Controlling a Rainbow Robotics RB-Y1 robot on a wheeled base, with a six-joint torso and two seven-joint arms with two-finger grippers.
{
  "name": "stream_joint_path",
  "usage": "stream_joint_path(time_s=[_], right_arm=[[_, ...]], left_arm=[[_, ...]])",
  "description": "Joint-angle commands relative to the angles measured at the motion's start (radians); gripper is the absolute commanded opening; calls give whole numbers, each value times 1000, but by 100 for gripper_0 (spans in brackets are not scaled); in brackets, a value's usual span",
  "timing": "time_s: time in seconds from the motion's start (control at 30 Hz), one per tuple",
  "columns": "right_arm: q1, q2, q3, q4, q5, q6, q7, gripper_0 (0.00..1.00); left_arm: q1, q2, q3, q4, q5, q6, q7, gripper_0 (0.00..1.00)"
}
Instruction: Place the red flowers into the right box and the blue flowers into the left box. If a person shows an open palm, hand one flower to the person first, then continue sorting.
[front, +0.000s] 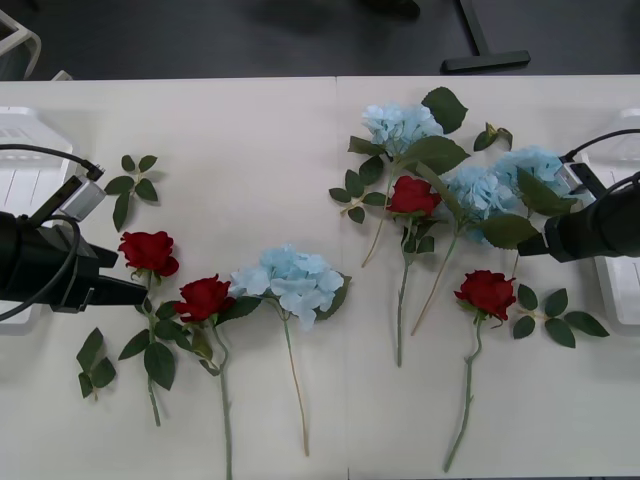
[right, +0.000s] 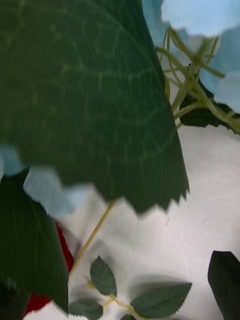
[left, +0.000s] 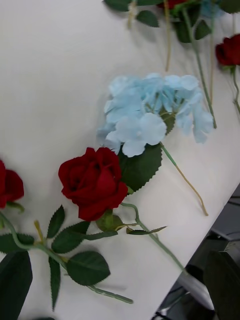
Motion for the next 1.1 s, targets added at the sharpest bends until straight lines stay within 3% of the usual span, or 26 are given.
stream_joint_path(time_s=[0.03, 0.33, 0.67, 0.73, 0.77, 0.8, 0.87, 1.1], right_arm=[[-56, 50, -17, -9, 84, -5, -47, 100], [-119, 133, -16, 84, 222, -11, -57, 100], [-183, 152, 58, 206, 237, -91, -67, 100], [-186, 153, 58, 209, 237, -89, -67, 61], [-188, 153, 58, 209, 237, -89, -70, 25], [-188, 153, 58, 209, 237, -89, -72, 10], [-186, 153, 58, 209, 237, -89, -73, 0], [-186, 152, 60, 209, 239, -89, -83, 0]], left_arm=[[32, -50, -39, 18, -115, -20, 52, 100], [-62, -129, -204, 118, -365, -80, 288, 100], [-174, -183, -293, 222, -551, -177, 311, 100], [-183, -189, -295, 226, -585, -177, 313, 100], [-188, -191, -298, 227, -605, -175, 314, 100], [-192, -191, -309, 232, -620, -177, 314, 100], [-205, -192, -330, 249, -634, -177, 317, 100], [-260, -209, -421, 342, -643, -227, 314, 100]])
